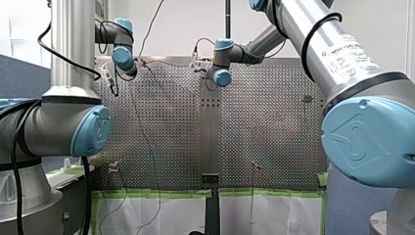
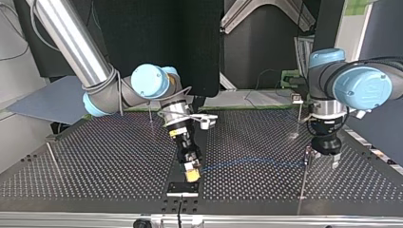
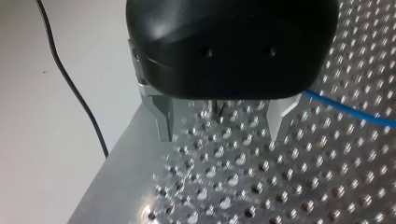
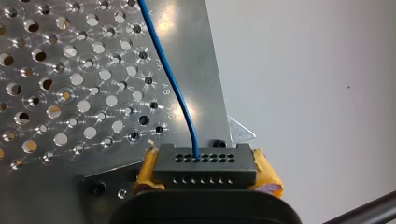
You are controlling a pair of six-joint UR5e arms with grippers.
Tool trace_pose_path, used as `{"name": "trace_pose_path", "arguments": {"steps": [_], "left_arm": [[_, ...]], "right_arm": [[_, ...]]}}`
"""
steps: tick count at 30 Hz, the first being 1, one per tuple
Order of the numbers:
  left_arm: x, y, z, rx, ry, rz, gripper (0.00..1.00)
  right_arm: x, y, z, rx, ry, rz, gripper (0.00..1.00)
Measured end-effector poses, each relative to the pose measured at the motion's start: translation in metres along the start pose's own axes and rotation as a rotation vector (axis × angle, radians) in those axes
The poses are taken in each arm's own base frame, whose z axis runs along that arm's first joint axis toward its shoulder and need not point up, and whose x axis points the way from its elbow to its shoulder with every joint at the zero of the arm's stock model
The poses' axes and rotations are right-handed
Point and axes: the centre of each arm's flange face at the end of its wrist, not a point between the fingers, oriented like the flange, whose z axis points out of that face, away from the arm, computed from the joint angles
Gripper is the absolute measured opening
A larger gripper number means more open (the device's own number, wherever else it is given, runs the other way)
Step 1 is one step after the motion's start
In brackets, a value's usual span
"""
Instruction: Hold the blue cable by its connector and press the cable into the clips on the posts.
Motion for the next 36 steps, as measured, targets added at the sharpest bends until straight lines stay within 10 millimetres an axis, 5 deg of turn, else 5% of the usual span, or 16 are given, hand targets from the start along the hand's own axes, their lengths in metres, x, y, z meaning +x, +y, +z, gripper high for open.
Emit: {"name": "trace_pose_path", "arguments": {"steps": [22, 36], "left_arm": [[-0.013, -0.007, -0.086, 0.039, 0.147, 0.006, 1.0], [-0.024, -0.022, -0.104, 0.124, 0.145, 0.1, 1.0]], "right_arm": [[-0.001, 0.0, -0.001, 0.0, -0.01, -0.001, 0.0], [-0.002, 0.0, -0.002, -0.002, -0.019, 0.0, 0.0]]}}
